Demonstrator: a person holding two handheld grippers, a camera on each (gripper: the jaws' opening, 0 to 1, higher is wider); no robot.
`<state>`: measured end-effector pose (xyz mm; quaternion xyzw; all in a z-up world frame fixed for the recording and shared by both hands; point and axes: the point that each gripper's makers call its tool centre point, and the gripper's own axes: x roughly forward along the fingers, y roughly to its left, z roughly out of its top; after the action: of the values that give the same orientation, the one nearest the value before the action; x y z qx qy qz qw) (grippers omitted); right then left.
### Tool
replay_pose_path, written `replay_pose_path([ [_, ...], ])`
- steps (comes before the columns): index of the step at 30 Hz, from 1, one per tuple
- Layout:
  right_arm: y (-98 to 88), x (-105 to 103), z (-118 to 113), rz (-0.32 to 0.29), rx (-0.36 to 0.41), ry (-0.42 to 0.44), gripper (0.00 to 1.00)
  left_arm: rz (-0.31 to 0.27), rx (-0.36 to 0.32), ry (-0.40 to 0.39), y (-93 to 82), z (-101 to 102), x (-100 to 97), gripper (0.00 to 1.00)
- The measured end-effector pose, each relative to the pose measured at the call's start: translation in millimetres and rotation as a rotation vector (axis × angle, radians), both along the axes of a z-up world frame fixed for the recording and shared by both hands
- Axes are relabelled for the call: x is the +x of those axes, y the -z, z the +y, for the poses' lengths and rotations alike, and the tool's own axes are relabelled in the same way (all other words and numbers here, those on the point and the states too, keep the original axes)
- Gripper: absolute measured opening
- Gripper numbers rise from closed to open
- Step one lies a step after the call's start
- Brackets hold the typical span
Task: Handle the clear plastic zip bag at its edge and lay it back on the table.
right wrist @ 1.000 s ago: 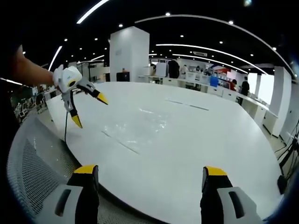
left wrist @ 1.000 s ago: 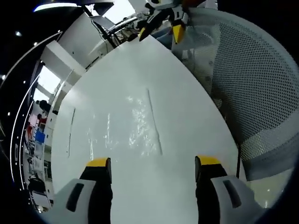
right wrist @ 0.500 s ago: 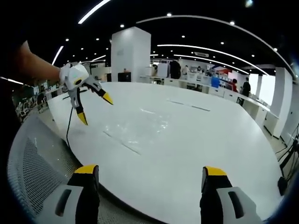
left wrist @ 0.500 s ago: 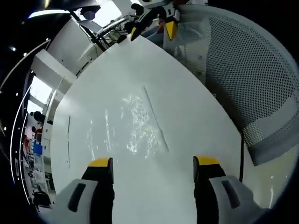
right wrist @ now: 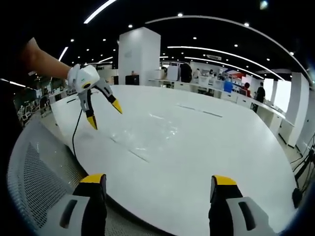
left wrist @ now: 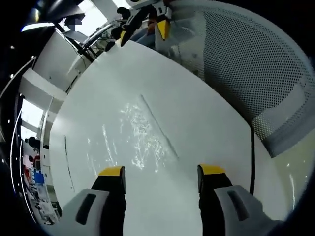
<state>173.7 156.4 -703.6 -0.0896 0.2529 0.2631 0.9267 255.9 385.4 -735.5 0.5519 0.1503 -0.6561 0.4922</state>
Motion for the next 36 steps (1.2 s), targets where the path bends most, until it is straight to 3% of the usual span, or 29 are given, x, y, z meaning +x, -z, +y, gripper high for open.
replay_pose_path([
  [7,2.3,0,0,0.012,-0.008,-0.001,0.85,0.002,0.032,0.058,0.6,-6,-6.6,0.55],
  [21,3.0,1,-2,0.014,-0.013,0.011,0.84,0.037,0.028,0.045,11.1,-20,-8.9,0.45],
  [36,5.0,1,-4,0.016,-0.016,0.013,0.82,0.054,0.079,0.050,25.7,-23,-4.8,0.31],
])
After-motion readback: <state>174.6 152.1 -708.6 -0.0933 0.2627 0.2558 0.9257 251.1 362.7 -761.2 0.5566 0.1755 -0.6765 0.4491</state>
